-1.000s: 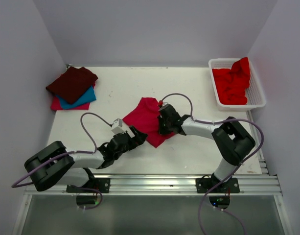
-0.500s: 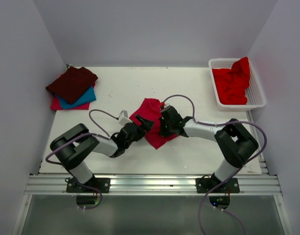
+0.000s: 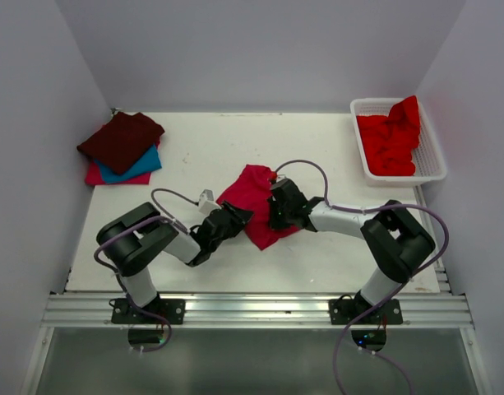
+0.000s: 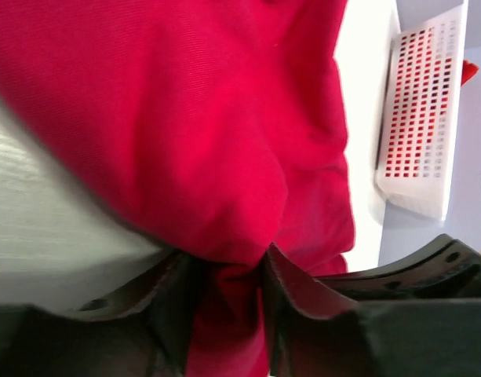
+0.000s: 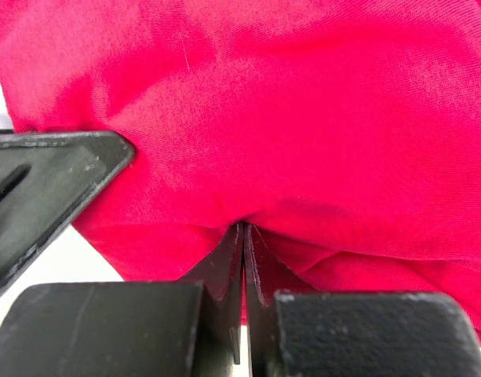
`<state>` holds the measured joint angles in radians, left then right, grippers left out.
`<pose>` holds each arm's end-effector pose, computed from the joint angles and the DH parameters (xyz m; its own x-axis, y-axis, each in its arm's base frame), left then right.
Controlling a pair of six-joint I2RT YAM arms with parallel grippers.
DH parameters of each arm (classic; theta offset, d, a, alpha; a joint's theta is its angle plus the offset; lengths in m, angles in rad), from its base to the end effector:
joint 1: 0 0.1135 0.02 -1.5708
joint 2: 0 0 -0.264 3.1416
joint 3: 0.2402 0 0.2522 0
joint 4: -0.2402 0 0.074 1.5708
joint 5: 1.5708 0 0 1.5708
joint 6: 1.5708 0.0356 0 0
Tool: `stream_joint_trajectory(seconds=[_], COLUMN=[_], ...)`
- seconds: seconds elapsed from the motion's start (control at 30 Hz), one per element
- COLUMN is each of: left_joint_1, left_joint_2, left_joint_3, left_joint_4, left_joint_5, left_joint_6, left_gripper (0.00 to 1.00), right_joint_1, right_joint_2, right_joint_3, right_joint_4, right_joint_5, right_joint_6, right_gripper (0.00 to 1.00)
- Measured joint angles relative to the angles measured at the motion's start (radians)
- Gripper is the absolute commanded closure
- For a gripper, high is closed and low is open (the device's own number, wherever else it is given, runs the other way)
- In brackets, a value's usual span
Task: Fold and stack the t-shirts
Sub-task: Fold the tshirt
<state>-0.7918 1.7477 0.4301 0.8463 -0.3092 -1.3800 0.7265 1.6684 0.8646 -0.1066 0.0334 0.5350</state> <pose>0.2059 -0.1931 0.1023 -0.5391 -0.7853 -0.3046 -0.2208 0.4808 -0.8486 0.2446 0.2158 0.1550 -0.8385 -0.0634 -0.5412 -0.2570 0.9219 0.2901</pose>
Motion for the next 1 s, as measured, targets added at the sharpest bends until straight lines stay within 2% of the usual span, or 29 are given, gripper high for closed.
stream_joint_trajectory(seconds=[0.03,0.13,0.23,0.37,0.53,0.77,0.9,1.0], left_joint_1=[0.001,0.006,0.008,0.015,0.026,0.042,0.125,0.196], left_joint_2=[0.010,0.039,0.071,0.096,0.062,-0.211,-0.338,-0.378], left_joint_3=[-0.008,-0.033,-0.054,-0.071,-0.074,0.050,0.179,0.259], left_joint_4=[0.008,0.064,0.145,0.222,0.192,-0.228,-0.387,-0.465], left_joint_5=[0.002,0.008,0.014,0.030,0.046,0.031,0.041,0.042], left_joint_6=[0.000,0.006,0.010,0.023,0.101,0.357,0.510,0.599], left_gripper=[0.70,0.83,1.00,1.00,1.00,1.00,1.00,1.00], right_joint_1=[0.000,0.000,0.003,0.005,0.008,0.015,0.015,0.015], right_joint_2=[0.000,0.000,-0.002,-0.007,-0.026,-0.092,-0.153,-0.183], right_joint_3=[-0.001,-0.005,-0.010,-0.020,-0.039,-0.055,-0.055,-0.052], right_joint_4=[0.003,0.010,0.021,0.033,0.040,-0.014,-0.047,-0.068], right_joint_5=[0.000,-0.002,-0.002,-0.002,-0.011,-0.036,-0.035,-0.035], right_joint_6=[0.000,0.002,0.004,0.005,0.003,-0.006,-0.016,-0.020], right_gripper=[1.00,1.00,1.00,1.00,1.00,0.99,0.99,0.99])
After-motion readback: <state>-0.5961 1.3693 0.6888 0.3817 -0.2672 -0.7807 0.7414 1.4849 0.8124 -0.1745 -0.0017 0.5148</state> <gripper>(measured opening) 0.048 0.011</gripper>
